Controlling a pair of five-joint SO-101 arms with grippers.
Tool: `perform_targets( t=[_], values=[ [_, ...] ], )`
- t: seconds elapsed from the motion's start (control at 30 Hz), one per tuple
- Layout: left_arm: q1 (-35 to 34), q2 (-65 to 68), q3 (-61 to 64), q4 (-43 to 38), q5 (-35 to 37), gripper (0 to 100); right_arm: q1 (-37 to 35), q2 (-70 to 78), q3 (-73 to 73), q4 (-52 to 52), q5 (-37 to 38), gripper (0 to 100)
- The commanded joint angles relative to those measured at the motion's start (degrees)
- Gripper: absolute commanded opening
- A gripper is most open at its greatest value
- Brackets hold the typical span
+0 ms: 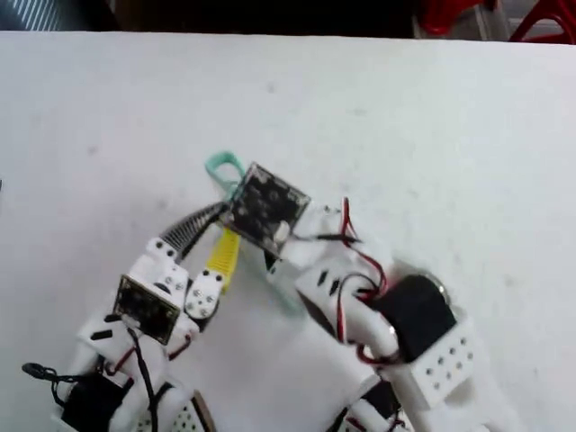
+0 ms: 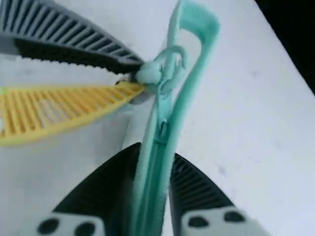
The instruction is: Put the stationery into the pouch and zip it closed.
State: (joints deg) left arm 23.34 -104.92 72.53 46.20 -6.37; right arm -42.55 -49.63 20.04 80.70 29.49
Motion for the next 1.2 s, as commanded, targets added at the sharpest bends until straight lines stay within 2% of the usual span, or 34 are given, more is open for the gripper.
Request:
perform_targets(
  t=[0.0,0.17,0.33,0.5,0.73,0.9,1.0,1.17],
  values=[
    [-7.34,0.84,-1.14,-3.96,-0.70,2,-1.80,-8.22,7.74,-6.37,5.98,2.0],
    [-12.26,0.92,-0.97,-7.74,-0.70,2,-2.95,-12.44,16.09,-9.71,10.11,2.0],
    [-14.11,1.01,-0.88,-8.09,-5.45,2,-11.03,-14.20,16.88,-5.05,16.53,2.0],
    [-18.95,4.53,-0.97,-9.49,-5.45,2,-18.07,-22.20,17.14,-2.68,20.66,2.0],
    [-23.52,24.57,-2.73,-21.45,-5.36,2,-18.15,-24.66,17.23,0.57,22.51,2.0],
    [-27.03,32.66,-9.49,-18.73,-0.88,2,-16.92,-25.01,17.14,0.57,22.51,2.1],
    [-29.14,31.96,-11.43,-16.97,-0.18,2,-14.20,-25.01,17.14,-0.13,22.68,2.1],
    [-29.58,30.90,-10.64,-16.18,-0.26,2,-13.67,-25.01,17.14,-0.40,22.33,2.1]
  ],
)
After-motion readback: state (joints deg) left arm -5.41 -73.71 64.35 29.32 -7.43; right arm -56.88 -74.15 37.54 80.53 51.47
